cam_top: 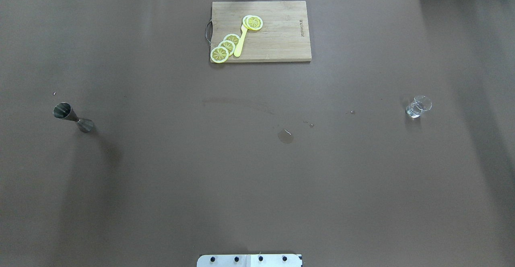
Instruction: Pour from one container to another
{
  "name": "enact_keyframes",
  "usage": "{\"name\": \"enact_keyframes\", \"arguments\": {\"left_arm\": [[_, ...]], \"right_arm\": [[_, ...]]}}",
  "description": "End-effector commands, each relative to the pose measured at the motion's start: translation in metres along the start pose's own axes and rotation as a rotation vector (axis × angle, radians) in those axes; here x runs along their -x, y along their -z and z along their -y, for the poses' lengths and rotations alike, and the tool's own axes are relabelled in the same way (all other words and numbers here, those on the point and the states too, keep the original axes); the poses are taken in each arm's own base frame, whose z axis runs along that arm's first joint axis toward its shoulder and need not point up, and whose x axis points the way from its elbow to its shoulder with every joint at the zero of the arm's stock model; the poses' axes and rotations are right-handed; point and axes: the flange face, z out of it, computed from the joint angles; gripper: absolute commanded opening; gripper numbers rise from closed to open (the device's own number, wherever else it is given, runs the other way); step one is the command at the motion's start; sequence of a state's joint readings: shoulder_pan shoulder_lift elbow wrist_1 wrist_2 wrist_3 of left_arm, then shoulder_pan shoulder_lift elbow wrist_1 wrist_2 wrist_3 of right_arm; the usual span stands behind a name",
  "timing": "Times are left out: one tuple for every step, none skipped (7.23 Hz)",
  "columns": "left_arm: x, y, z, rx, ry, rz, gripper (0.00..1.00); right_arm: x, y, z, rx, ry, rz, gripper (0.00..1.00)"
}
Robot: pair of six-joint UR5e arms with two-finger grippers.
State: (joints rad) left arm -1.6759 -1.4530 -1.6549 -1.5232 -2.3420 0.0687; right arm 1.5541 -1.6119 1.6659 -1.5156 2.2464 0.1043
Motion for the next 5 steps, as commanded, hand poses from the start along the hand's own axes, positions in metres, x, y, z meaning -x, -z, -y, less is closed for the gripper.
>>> {"name": "enact_keyframes", "arguments": {"left_arm": [[0.0028,-0.0008,-0.0011,0.002,0.003,0.016,0.98],[0.0026,-0.0008,-0.0011,0.002,0.009,0.015,0.98],[0.0042,-0.0024,-0.0014,0.005,0.012,0.015,0.98],[0.0042,-0.0024,-0.0027,0.005,0.011,0.016,0.98],[0.0075,-0.006,-0.0062,0.013,0.015,0.016,0.98]], "right_arm": [[0.0009,-0.0017,-0.0002,0.004,0.001,0.002,1.0],[0.0017,-0.0006,0.0007,0.001,0.003,0.001,1.0],[0.0018,-0.0016,0.0006,0.003,0.004,0.001,1.0],[0.0021,-0.0011,0.0008,0.002,0.005,0.0,1.0],[0.0022,-0.0001,0.0014,0.0,0.004,0.001,1.0]]}}
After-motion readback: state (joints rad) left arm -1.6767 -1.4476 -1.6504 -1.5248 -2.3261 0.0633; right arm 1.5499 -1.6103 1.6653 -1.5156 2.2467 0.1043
